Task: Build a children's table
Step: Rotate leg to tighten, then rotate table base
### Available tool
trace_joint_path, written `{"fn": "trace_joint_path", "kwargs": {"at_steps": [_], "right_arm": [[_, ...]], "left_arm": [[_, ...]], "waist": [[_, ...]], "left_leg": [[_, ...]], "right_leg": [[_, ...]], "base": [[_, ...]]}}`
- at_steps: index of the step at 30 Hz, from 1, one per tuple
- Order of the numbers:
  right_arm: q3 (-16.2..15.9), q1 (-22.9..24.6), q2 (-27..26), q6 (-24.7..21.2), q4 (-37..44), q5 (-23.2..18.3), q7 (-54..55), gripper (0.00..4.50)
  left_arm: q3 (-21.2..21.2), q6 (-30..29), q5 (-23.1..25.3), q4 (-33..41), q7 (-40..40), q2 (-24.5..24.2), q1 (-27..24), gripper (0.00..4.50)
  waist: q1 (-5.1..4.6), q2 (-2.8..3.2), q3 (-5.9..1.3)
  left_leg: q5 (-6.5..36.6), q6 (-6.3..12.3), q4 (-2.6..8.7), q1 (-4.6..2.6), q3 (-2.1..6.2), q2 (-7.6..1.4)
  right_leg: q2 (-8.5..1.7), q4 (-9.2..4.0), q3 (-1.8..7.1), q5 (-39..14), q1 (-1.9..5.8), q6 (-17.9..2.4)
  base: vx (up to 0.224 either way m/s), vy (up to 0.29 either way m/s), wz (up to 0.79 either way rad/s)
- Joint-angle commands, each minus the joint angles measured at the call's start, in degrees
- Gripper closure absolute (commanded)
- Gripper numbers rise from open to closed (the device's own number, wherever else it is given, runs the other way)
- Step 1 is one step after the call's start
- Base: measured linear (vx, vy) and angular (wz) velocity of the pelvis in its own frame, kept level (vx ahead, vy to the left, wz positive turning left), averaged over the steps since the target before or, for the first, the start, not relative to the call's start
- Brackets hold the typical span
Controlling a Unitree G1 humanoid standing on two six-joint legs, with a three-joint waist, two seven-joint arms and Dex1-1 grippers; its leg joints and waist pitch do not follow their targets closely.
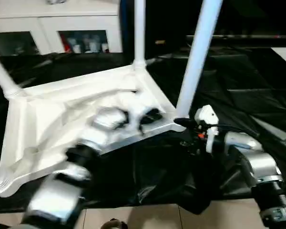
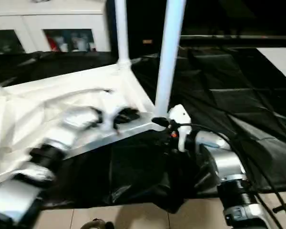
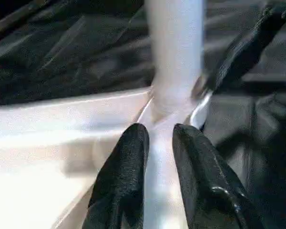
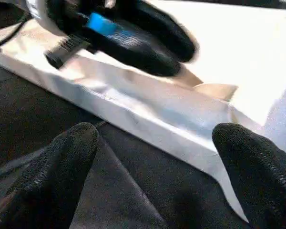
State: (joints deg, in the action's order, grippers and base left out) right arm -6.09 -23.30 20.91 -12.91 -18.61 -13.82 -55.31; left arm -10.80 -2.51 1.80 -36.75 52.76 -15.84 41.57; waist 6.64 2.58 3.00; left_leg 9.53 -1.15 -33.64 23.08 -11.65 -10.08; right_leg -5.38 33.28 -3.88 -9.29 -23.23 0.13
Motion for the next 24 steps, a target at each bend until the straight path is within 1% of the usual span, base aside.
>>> {"fn": "trace_joint_path", "kwargs": {"at_steps": [1,2,3,4,5,6,7,8,9,10,11,12,13,14,15,16,17,18,19,20,21,22,23,24], "right_arm": [[-0.35,-1.41,-1.06,0.82,-0.79,0.22,1.22,0.18],[-0.84,-2.15,-2.47,1.55,-2.26,1.26,3.05,0.18],[-1.02,-2.54,-3.30,1.67,-2.92,1.50,3.75,0.18],[-1.13,-2.83,-3.80,1.79,-3.42,1.79,4.39,0.18],[-1.29,-3.74,-5.30,2.21,-5.04,2.89,6.76,0.18],[-1.29,-3.74,-5.30,2.21,-5.04,2.89,6.76,0.18],[-1.24,-4.32,-6.53,2.59,-6.10,3.09,7.86,0.18],[-1.37,-5.42,-8.82,4.21,-8.20,3.87,10.26,0.18],[-1.35,-5.97,-9.94,4.92,-9.27,3.82,10.85,0.18],[-1.20,-6.57,-11.19,5.12,-10.39,3.30,11.02,0.18],[-0.98,-8.17,-13.34,6.95,-13.32,3.71,13.13,0.18],[-0.98,-8.17,-13.34,6.95,-13.32,3.71,13.13,0.18],[-0.44,-9.22,-14.65,8.27,-15.13,3.82,14.94,0.18],[0.96,-10.94,-16.73,9.41,-17.84,3.42,18.01,0.18],[0.96,-10.94,-16.73,9.41,-17.84,3.42,18.01,0.18],[3.71,-13.26,-19.09,11.08,-21.27,2.78,23.55,0.18],[4.04,-13.52,-19.35,11.32,-21.69,2.73,24.17,0.18],[4.56,-13.93,-19.74,11.69,-22.34,2.66,25.13,0.18],[6.22,-15.12,-20.56,11.86,-24.16,2.06,28.13,0.18],[8.32,-16.42,-21.13,12.42,-26.36,1.23,31.84,0.18],[8.71,-16.70,-21.21,12.69,-26.90,1.08,32.52,0.18],[9.80,-17.42,-21.28,13.55,-28.29,0.71,34.50,0.18],[11.61,-18.50,-21.06,14.92,-30.33,-0.02,37.49,0.18],[12.57,-19.06,-20.76,15.67,-31.36,-0.43,38.97,0.18]], "left_arm": [[0.70,-3.06,-1.17,4.99,4.32,-3.44,-2.60,3.02],[0.78,-6.59,-2.45,11.16,9.15,-8.13,-5.71,2.96],[0.84,-8.87,-3.61,14.78,11.87,-10.51,-7.46,2.87],[0.91,-10.35,-4.31,16.82,13.30,-11.80,-8.40,2.76],[1.03,-14.63,-6.34,22.41,16.53,-15.11,-10.80,2.62],[1.03,-14.63,-6.34,22.41,16.53,-15.11,-10.80,2.62],[1.02,-17.38,-7.81,25.95,18.24,-17.10,-12.25,2.59],[0.77,-22.20,-10.20,31.66,19.71,-19.78,-14.53,2.51],[0.53,-23.77,-10.98,33.72,20.08,-20.56,-15.42,2.23],[0.23,-25.18,-11.46,35.70,20.05,-20.99,-16.40,2.23],[-0.70,-26.49,-10.93,38.73,19.62,-21.46,-18.21,2.17],[-0.70,-26.49,-10.93,38.73,19.62,-21.46,-18.21,2.06],[-1.30,-26.90,-9.70,39.68,18.76,-21.47,-19.01,1.93],[-2.24,-28.63,-8.54,41.79,17.92,-22.03,-20.37,1.83],[-2.24,-28.63,-8.54,41.79,17.92,-22.03,-20.37,1.83],[-2.89,-30.64,-7.58,44.59,16.35,-22.62,-21.88,1.77],[-2.95,-31.01,-7.55,44.97,16.09,-22.72,-22.04,1.71],[-3.04,-31.58,-7.49,45.57,15.69,-22.86,-22.28,1.55],[-3.51,-31.01,-6.15,45.98,14.40,-23.08,-22.96,1.45],[-3.82,-31.40,-4.98,46.33,12.50,-23.35,-23.71,1.39],[-3.85,-31.70,-4.84,46.46,12.11,-23.39,-23.86,1.38],[-3.84,-32.26,-4.44,46.74,11.13,-23.54,-24.28,1.33],[-3.63,-32.49,-3.82,47.06,9.99,-23.75,-24.99,1.20],[-3.48,-32.40,-3.48,47.09,9.40,-23.77,-25.35,1.06]], "waist": [[0.02,-0.98,-4.10],[-0.10,-0.93,-4.26],[-0.46,-0.70,-4.18],[-0.61,-0.80,-4.07],[-0.68,-0.61,-4.10],[-1.09,-0.43,-3.88],[-1.04,-0.77,-3.80],[-0.75,-0.69,-3.89],[-0.86,-0.80,-3.41],[-0.66,-0.81,-3.49],[-0.64,-0.60,-3.37],[-0.73,-0.62,-3.28],[-0.73,-0.50,-3.26],[-0.83,-0.35,-3.28],[-1.10,-0.40,-3.30],[-1.20,-0.16,-3.39],[-1.37,-0.31,-3.32],[-1.34,-0.26,-3.41],[-1.36,-0.32,-3.36],[-1.58,-0.33,-3.34],[-1.63,-0.42,-3.41],[-1.58,-0.37,-3.38],[-1.69,-0.48,-3.45],[-1.68,-0.41,-3.48]], "left_leg": [[11.98,3.17,4.18,-1.70,1.73,-3.59],[11.61,2.65,4.29,-1.70,1.91,-3.78],[11.35,2.18,4.44,-1.58,1.90,-3.77],[11.89,1.94,4.51,-1.80,1.74,-3.73],[12.15,1.00,4.62,-2.05,1.78,-3.88],[13.08,0.57,4.77,-1.99,1.56,-3.59],[14.07,0.16,4.65,-2.44,1.36,-3.56],[14.83,-0.71,4.66,-2.45,1.51,-3.74],[16.14,-1.09,4.97,-2.05,1.50,-3.53],[17.29,-1.59,4.85,-2.56,1.44,-3.59],[18.69,-2.46,5.02,-2.55,1.64,-3.61],[19.38,-2.88,5.13,-2.62,1.64,-3.66],[19.87,-3.16,5.17,-2.70,1.68,-3.56],[20.15,-3.72,5.24,-2.76,1.73,-3.49],[20.27,-4.22,5.31,-2.62,1.81,-3.43],[20.49,-4.75,5.34,-2.74,1.82,-3.48],[20.82,-4.79,5.35,-2.66,1.90,-3.36],[20.98,-4.88,5.23,-2.84,1.77,-3.29],[20.98,-4.79,5.21,-2.85,1.77,-3.24],[20.73,-4.68,5.23,-2.56,1.91,-3.18],[20.70,-4.71,5.14,-2.75,1.80,-3.13],[20.82,-4.69,5.14,-2.77,1.83,-3.10],[20.50,-4.80,5.09,-2.68,1.84,-3.10],[20.50,-4.88,5.06,-2.77,1.82,-3.13]], "right_leg": [[-3.87,-2.95,2.19,-12.94,2.14,-12.88],[-4.09,-2.56,2.20,-12.56,2.24,-13.17],[-3.88,-2.36,2.21,-12.34,2.09,-13.28],[-3.61,-2.54,2.23,-12.61,1.87,-13.26],[-3.75,-2.13,2.36,-12.23,1.78,-13.80],[-3.20,-2.33,2.36,-12.84,1.49,-13.88],[-3.17,-2.54,2.42,-13.27,1.23,-13.92],[-3.69,-2.02,2.66,-13.42,1.32,-14.41],[-3.45,-2.40,2.70,-15.65,1.25,-13.62],[-3.54,-2.49,2.77,-16.54,0.94,-13.37],[-3.63,-2.59,2.91,-17.95,1.00,-12.77],[-3.61,-2.69,2.98,-18.41,0.85,-12.55],[-3.49,-2.73,2.96,-18.94,0.83,-12.09],[-3.48,-2.77,3.01,-19.13,0.83,-11.54],[-3.49,-2.69,3.07,-18.87,0.95,-11.24],[-3.54,-2.64,3.13,-18.56,0.84,-10.97],[-3.50,-2.71,3.13,-18.91,0.90,-10.98],[-3.39,-2.72,3.12,-18.88,0.82,-10.83],[-3.31,-2.77,3.13,-18.74,0.82,-10.73],[-3.34,-2.68,3.13,-18.61,1.05,-10.79],[-3.28,-2.70,3.14,-18.98,0.88,-10.56],[-3.22,-2.75,3.09,-19.11,0.89,-10.40],[-3.27,-2.63,3.07,-18.85,0.95,-10.38],[-3.25,-2.64,3.05,-18.79,0.87,-10.30]], "base": [[0.000,0.000,0.00],[0.000,0.000,0.00],[0.000,0.000,0.00],[0.000,0.000,0.00],[0.000,0.000,0.00],[0.000,0.000,0.00],[0.000,0.000,0.00],[0.000,0.000,0.00],[0.000,0.000,0.00],[0.000,0.000,0.00],[0.000,0.000,0.00],[0.000,0.000,0.00],[0.000,0.000,0.00],[0.000,0.000,0.00],[0.000,0.000,0.00],[0.000,0.000,0.00],[0.000,0.000,0.00],[0.000,0.000,0.00],[0.000,0.000,0.00],[0.000,0.000,0.00],[0.000,0.000,0.00],[0.000,0.000,0.00],[0.000,0.000,0.00],[0.000,0.000,0.00]]}}
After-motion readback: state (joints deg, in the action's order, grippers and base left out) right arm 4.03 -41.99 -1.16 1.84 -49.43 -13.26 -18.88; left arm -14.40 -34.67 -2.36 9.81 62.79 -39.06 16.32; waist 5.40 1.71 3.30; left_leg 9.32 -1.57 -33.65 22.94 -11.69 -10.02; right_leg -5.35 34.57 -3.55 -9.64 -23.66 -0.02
